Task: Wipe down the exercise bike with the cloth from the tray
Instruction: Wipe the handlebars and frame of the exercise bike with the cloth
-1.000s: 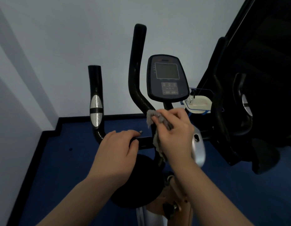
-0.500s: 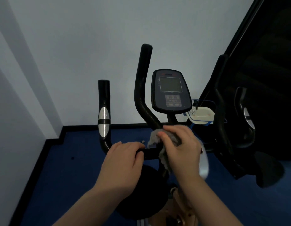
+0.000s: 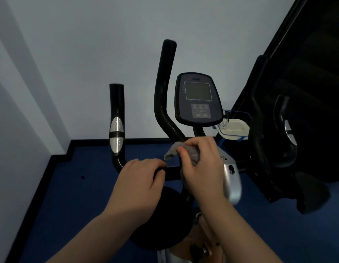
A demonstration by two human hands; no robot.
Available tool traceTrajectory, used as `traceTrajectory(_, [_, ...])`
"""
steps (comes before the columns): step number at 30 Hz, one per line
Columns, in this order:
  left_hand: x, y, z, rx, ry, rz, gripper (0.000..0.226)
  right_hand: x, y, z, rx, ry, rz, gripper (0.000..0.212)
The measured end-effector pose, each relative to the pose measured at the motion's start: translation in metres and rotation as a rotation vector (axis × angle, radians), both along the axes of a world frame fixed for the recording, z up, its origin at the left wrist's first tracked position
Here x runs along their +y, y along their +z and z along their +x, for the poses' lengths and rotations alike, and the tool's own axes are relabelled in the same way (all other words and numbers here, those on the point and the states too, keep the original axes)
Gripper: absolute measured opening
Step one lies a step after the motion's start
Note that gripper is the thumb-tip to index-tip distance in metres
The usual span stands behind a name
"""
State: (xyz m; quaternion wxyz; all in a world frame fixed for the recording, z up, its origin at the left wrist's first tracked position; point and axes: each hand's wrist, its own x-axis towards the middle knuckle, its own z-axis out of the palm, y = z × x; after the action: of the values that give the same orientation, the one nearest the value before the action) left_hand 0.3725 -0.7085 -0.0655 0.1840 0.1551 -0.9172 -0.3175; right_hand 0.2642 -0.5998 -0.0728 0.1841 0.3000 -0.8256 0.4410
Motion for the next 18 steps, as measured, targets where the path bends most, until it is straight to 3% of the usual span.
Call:
traceTrajectory(7, [0.002,0.002,0.005,-0.004,0.01,0.037,0.025,0.039,-0.026,0.02,-0.091,0.028,-0.007,0.012])
traceTrajectory(14, [0.005,0.004,0.007,-0.005,0.069,0.08,0.026,-0.015,0.011,-0.023,-0.018,0.023,-0.004,0.016])
traceTrajectory(18, [0.005,0.004,0.009,0.019,0.078,0.082,0.024,0.007,-0.004,-0.007,-0.066,0.058,0.013,0.014])
